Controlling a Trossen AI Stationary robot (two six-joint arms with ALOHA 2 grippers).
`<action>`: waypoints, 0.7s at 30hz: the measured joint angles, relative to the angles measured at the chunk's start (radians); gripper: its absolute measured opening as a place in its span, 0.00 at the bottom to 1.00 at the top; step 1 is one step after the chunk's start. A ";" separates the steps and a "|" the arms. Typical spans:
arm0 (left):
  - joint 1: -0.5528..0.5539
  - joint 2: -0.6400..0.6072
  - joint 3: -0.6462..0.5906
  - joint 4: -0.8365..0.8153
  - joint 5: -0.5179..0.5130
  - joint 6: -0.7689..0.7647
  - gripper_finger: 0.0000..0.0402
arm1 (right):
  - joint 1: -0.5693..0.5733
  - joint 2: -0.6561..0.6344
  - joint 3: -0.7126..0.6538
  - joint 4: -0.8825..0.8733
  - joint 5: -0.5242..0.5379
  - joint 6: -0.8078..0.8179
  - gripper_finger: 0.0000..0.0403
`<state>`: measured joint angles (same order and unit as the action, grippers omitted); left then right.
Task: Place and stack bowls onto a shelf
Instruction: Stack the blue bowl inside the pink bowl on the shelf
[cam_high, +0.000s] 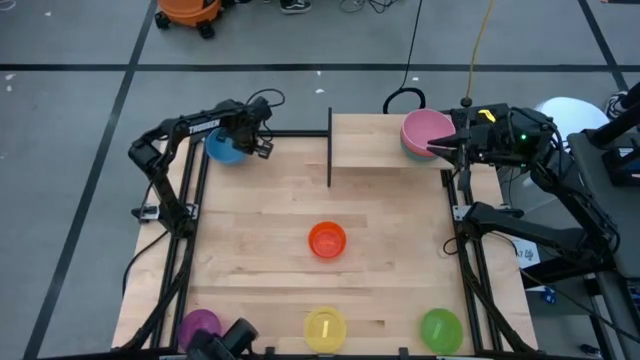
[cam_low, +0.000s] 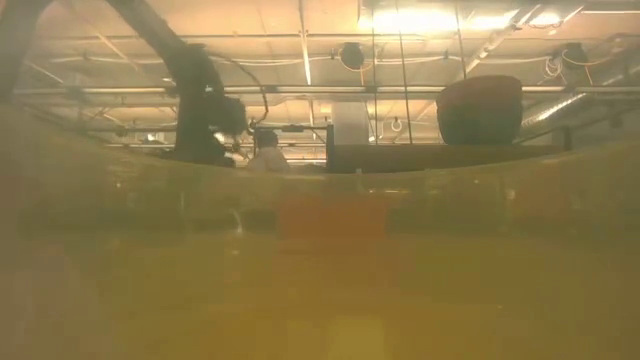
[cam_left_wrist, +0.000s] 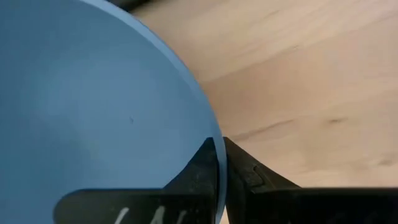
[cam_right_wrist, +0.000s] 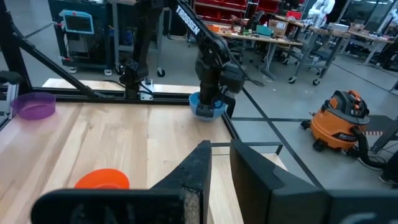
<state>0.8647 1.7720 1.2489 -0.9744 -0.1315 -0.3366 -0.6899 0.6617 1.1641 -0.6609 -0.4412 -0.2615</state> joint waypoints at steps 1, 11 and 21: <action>-0.010 -0.010 0.012 0.002 0.000 0.007 0.02 | 0.000 0.000 0.000 0.000 0.000 0.000 0.13; -0.159 -0.185 0.208 -0.001 -0.001 0.188 0.01 | 0.000 0.012 0.000 0.004 -0.002 0.077 0.13; -0.388 -0.270 0.441 -0.001 0.153 0.189 0.01 | 0.000 0.057 0.000 0.068 -0.006 0.119 0.13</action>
<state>0.4766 1.5021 1.6898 -0.9752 0.0219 -0.1474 -0.6899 0.7184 1.1641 -0.5926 -0.4469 -0.1425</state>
